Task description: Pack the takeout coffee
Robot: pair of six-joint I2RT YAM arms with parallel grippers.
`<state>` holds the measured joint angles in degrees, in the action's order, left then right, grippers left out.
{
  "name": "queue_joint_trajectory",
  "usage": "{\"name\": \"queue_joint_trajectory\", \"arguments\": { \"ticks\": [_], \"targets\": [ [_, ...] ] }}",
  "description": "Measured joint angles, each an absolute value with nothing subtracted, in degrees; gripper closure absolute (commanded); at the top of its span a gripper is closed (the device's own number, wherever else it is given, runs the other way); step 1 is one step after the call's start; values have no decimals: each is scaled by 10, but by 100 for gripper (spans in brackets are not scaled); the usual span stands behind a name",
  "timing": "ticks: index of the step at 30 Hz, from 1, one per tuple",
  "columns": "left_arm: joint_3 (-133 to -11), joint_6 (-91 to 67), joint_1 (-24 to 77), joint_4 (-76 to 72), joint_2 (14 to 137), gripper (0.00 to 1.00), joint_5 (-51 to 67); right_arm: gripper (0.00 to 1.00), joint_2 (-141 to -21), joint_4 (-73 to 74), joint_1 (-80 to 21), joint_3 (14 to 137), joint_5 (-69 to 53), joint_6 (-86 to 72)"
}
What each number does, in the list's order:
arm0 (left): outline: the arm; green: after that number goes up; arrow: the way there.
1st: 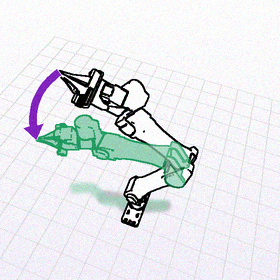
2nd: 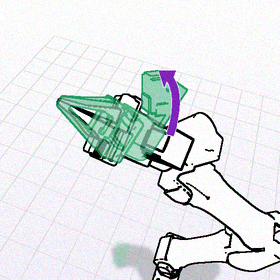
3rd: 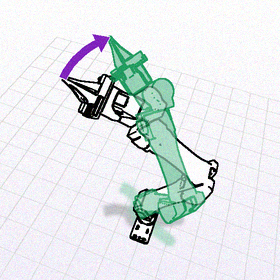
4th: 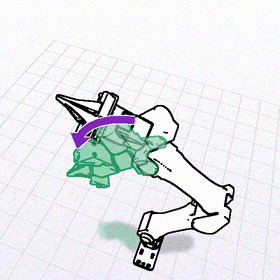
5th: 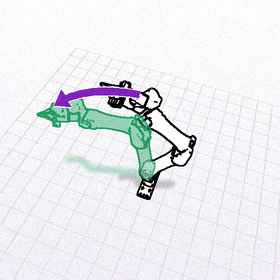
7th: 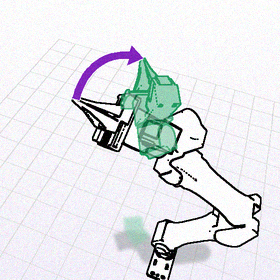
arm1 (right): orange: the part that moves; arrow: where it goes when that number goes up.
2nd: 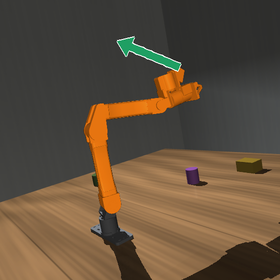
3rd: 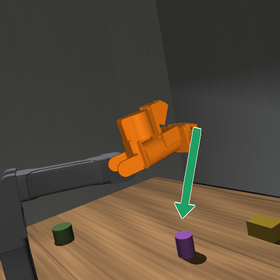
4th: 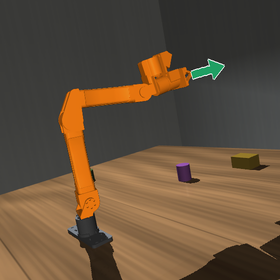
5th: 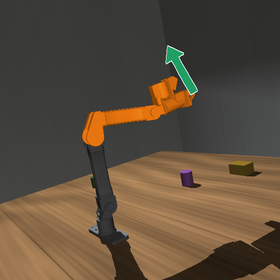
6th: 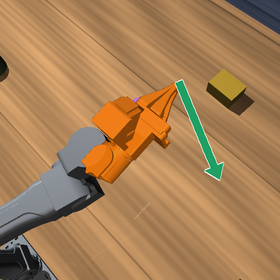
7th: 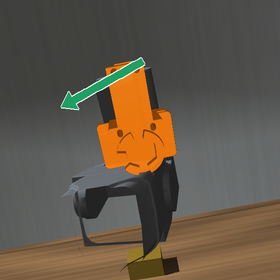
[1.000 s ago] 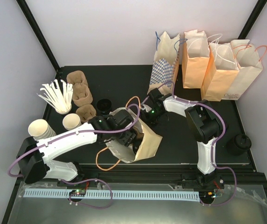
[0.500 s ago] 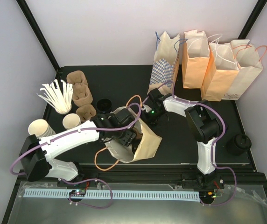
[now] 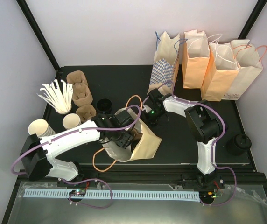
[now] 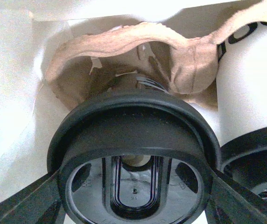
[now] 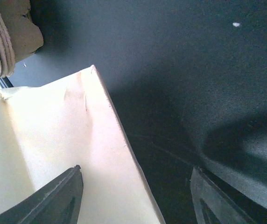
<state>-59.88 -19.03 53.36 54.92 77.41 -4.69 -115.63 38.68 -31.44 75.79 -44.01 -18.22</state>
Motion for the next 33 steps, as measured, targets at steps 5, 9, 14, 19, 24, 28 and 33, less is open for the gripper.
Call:
{"name": "queue_joint_trajectory", "arguments": {
  "ticks": [5,9,14,19,24,28,33],
  "targets": [
    [-602,-196,534,554,777,40,-47,34,-1156,388,-314,758,-440,-182],
    [-602,-200,534,555,771,40,-49,34,-1156,388,-314,758,-440,-182],
    [-584,-214,534,543,722,42,-54,34,-1156,388,-315,758,-440,-182],
    [-528,-237,534,491,666,44,-61,34,-1156,390,-315,758,-440,-182],
    [-469,-260,534,417,644,47,-75,34,-1156,389,-315,756,-440,-182],
    [-427,-272,534,366,620,47,-88,34,-1149,388,-315,741,-440,-183],
    [-396,-279,534,333,590,47,-94,34,-1140,385,-315,729,-441,-183]
  ]
}}
